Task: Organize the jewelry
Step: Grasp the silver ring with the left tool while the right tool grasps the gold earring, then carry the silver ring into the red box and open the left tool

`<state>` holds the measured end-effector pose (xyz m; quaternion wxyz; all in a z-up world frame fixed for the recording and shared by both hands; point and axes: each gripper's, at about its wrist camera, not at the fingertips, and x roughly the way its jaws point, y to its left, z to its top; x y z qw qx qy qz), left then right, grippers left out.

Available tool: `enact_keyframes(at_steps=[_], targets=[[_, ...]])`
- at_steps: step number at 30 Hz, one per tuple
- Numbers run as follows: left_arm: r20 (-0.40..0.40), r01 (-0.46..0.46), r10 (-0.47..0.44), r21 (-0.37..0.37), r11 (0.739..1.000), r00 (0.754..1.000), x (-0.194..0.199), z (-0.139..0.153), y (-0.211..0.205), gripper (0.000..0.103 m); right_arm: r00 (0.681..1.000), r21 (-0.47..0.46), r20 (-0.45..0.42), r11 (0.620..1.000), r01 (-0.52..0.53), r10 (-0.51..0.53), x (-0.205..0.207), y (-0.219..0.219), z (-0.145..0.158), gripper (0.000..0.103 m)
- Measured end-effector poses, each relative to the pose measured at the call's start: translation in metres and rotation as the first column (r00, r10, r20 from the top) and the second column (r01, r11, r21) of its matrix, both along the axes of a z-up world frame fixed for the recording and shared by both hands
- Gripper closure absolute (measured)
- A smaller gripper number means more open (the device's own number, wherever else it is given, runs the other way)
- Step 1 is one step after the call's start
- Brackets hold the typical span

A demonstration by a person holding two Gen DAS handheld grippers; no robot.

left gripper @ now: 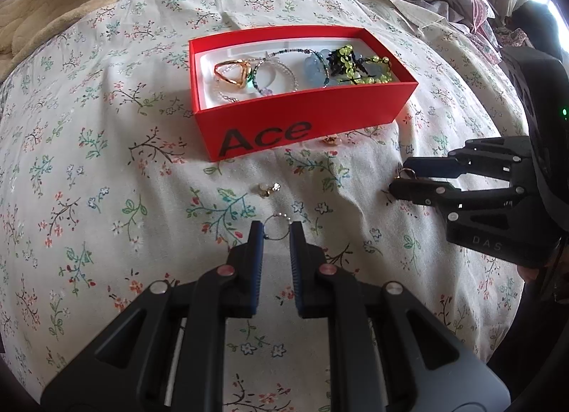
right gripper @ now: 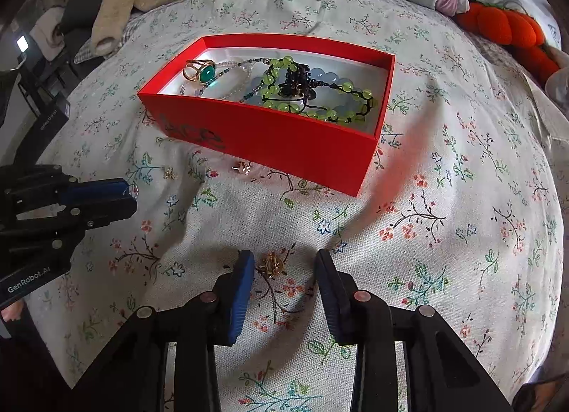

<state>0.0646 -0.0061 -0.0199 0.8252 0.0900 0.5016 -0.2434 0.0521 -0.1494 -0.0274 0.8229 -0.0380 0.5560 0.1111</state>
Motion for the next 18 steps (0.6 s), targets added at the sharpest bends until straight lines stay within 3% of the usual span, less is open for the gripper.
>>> enact_keyframes(at_steps=[1, 4, 18], targets=[[-0.001, -0.002, 0.002, 0.0, 1.0, 1.0, 0.0, 0.0, 0.0, 0.087, 1.0, -0.005, 0.0, 1.0, -0.013, 0.013, -0.001, 0.003, 0.001, 0.088], [-0.003, -0.003, 0.003, -0.001, 1.0, 1.0, 0.0, 0.001, 0.0, 0.087, 0.999, -0.039, 0.011, 0.999, -0.039, 0.039, -0.005, 0.009, 0.002, 0.088], [0.0, -0.047, 0.047, -0.028, 0.999, 0.999, -0.001, 0.013, 0.005, 0.087, 1.0, 0.02, 0.028, 1.0, -0.014, 0.013, -0.012, -0.003, 0.021, 0.088]])
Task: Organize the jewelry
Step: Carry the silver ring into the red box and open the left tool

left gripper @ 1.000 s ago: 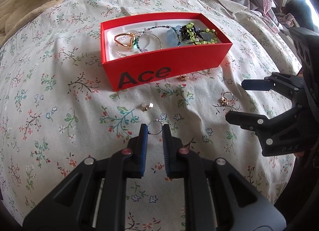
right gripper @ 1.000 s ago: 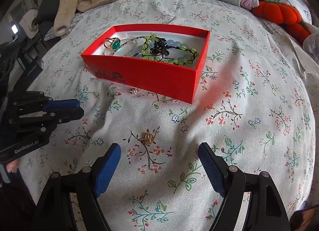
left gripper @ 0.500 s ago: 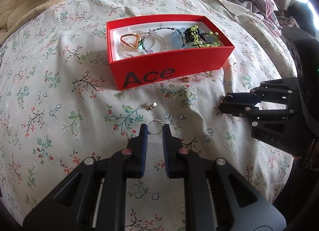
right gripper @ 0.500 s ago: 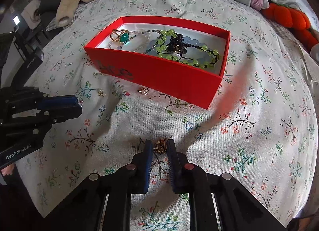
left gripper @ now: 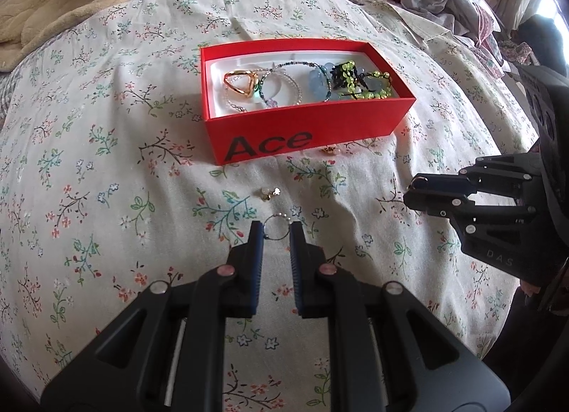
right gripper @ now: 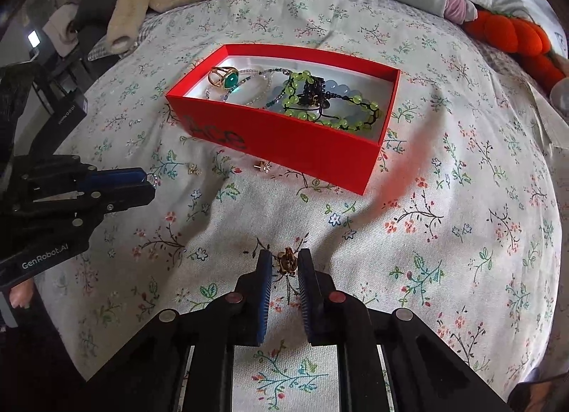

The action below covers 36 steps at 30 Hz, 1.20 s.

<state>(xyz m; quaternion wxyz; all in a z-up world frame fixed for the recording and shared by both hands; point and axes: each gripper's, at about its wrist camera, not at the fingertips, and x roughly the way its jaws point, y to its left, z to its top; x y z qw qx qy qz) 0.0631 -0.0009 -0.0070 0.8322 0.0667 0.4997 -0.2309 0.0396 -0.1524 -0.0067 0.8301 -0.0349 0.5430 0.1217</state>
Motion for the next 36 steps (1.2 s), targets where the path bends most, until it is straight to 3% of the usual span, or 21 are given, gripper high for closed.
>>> enact_keyframes(at_steps=[7, 22, 36], targets=[[0.015, -0.041, 0.041, -0.045, 0.998, 0.999, 0.004, 0.014, 0.004, 0.087, 0.999, 0.033, 0.039, 0.999, 0.022, -0.024, 0.0, -0.007, 0.019, 0.088], [0.129, -0.044, 0.056, -0.097, 0.994, 0.99, 0.02, 0.046, -0.014, 0.087, 0.986, 0.096, 0.141, 0.992, 0.08, -0.093, 0.015, -0.015, 0.055, 0.088], [0.16, -0.057, 0.064, -0.049, 0.997, 0.985, 0.054, 0.02, -0.044, 0.087, 0.98, 0.088, 0.128, 0.986, 0.139, -0.15, 0.03, -0.025, 0.043, 0.088]])
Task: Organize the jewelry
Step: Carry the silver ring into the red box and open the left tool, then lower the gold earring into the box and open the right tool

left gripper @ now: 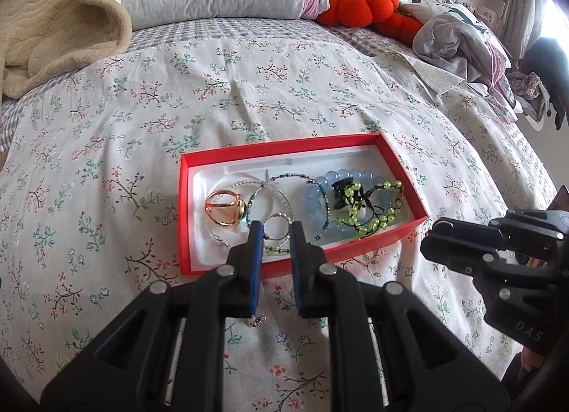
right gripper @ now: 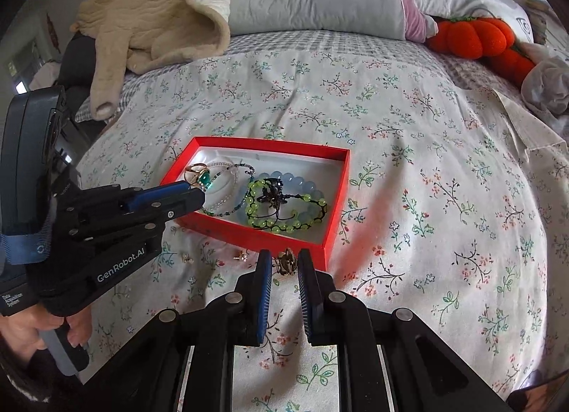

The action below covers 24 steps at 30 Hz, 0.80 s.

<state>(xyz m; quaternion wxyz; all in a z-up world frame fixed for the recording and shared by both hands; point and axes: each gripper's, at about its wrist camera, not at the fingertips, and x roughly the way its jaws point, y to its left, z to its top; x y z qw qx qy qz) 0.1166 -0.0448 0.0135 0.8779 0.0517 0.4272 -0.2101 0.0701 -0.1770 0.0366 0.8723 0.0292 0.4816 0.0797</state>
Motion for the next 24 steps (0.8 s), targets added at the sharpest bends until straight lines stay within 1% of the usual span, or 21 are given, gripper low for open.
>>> enact_keyframes(at_steps=[5, 8, 10, 13, 14, 16, 19, 24], targets=[[0.012, 0.005, -0.006, 0.016, 1.0, 1.0, 0.002, -0.002, -0.005, 0.085, 1.0, 0.002, 0.004, 1.0, 0.004, -0.004, 0.003, -0.003, -0.001, 0.088], [0.011, 0.008, -0.008, 0.022, 1.0, 1.0, 0.0, 0.0, -0.005, 0.079, 1.0, 0.002, 0.005, 1.0, 0.005, -0.005, 0.004, -0.003, -0.001, 0.088], [0.018, 0.01, -0.011, 0.031, 0.999, 1.0, -0.003, 0.002, -0.005, 0.073, 1.0, 0.004, 0.005, 1.0, 0.008, -0.008, 0.006, -0.004, -0.001, 0.088], [0.031, 0.009, -0.01, 0.045, 0.999, 0.999, -0.009, 0.007, -0.001, 0.067, 1.0, 0.009, 0.008, 1.0, 0.015, -0.015, 0.01, -0.006, 0.0, 0.088], [0.031, 0.004, -0.005, 0.049, 0.999, 0.999, -0.01, 0.008, 0.002, 0.066, 1.0, 0.011, 0.01, 1.0, 0.019, -0.019, 0.013, -0.006, 0.001, 0.088], [0.029, -0.006, 0.004, 0.055, 0.998, 1.0, -0.013, 0.011, 0.007, 0.059, 0.999, 0.013, 0.016, 1.0, 0.027, -0.028, 0.019, -0.007, 0.002, 0.088], [0.031, -0.02, 0.018, 0.069, 0.997, 0.999, -0.017, 0.013, 0.015, 0.053, 0.999, 0.009, 0.027, 0.999, 0.038, -0.038, 0.027, -0.006, 0.003, 0.088], [0.023, -0.043, 0.041, 0.088, 0.995, 0.999, -0.018, 0.011, 0.025, 0.048, 0.998, 0.009, 0.03, 0.998, 0.06, -0.06, 0.045, -0.003, 0.001, 0.088]])
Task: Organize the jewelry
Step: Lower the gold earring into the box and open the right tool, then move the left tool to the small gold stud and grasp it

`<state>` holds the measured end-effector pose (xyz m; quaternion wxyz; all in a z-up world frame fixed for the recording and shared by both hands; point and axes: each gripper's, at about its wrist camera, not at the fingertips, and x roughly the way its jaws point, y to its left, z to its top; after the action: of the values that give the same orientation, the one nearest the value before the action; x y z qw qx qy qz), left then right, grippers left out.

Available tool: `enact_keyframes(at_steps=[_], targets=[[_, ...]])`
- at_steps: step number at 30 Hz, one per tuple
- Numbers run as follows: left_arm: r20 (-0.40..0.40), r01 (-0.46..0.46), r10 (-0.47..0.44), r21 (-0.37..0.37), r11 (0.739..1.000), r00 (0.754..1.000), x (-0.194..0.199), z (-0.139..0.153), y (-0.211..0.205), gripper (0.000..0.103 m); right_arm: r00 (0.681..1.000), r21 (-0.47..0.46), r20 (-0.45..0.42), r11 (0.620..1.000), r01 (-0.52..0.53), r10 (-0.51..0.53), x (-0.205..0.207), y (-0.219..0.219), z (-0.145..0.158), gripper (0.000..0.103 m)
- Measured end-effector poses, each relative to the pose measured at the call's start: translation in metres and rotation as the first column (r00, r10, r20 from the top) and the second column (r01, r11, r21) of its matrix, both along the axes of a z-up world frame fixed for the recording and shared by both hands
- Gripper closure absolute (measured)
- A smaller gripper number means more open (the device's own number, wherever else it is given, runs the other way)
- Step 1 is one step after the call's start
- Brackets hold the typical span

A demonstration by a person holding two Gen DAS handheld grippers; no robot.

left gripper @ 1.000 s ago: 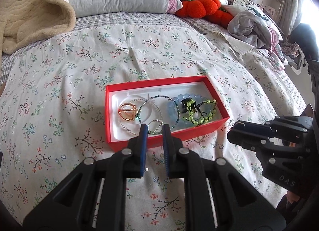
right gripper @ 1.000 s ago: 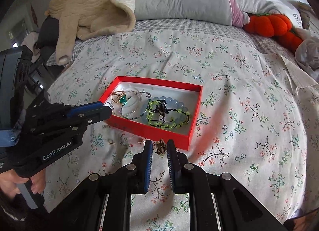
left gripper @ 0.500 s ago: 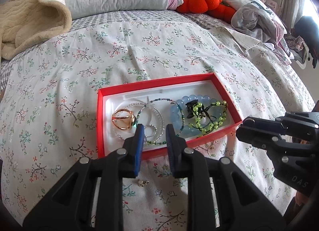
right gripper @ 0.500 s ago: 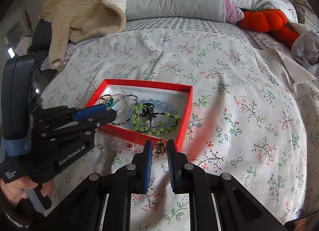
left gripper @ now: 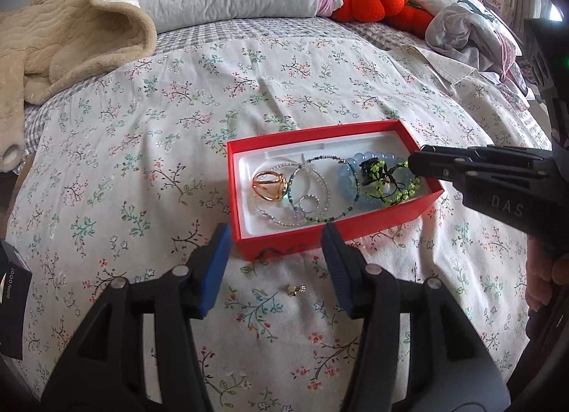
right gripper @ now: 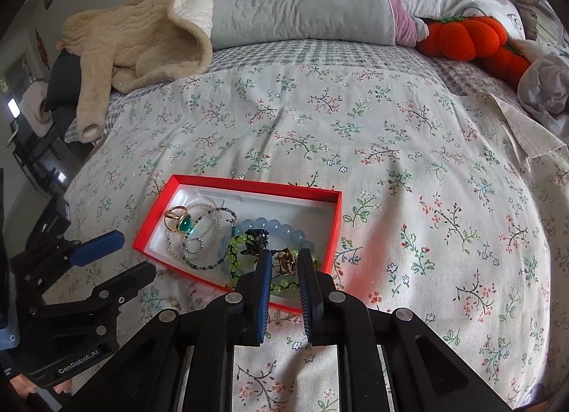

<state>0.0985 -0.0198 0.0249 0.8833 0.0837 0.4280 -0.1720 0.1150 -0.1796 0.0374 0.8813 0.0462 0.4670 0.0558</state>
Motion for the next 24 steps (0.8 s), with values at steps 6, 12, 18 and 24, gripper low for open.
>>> enact_keyframes(at_steps=[6, 12, 18, 24], targets=[[-0.011, -0.009, 0.009, 0.018, 1.0, 1.0, 0.0, -0.004, 0.005, 0.047, 1.0, -0.002, -0.003, 1.0, 0.01, -0.01, 0.014, 0.005, -0.006, 0.088], [-0.016, -0.011, 0.011, 0.014, 1.0, 1.0, 0.001, -0.004, 0.007, 0.046, 1.0, -0.011, 0.017, 1.0, 0.015, -0.015, 0.017, 0.007, -0.004, 0.087], [-0.03, -0.017, 0.017, 0.012, 1.0, 0.999, 0.003, -0.005, 0.007, 0.034, 1.0, 0.07, -0.008, 0.998, -0.002, 0.002, 0.015, 0.003, 0.0, 0.083], [-0.069, -0.04, 0.041, 0.009, 0.999, 0.997, 0.004, -0.007, 0.01, 0.027, 0.999, 0.056, 0.051, 0.998, -0.004, 0.002, -0.007, 0.003, 0.015, 0.03]])
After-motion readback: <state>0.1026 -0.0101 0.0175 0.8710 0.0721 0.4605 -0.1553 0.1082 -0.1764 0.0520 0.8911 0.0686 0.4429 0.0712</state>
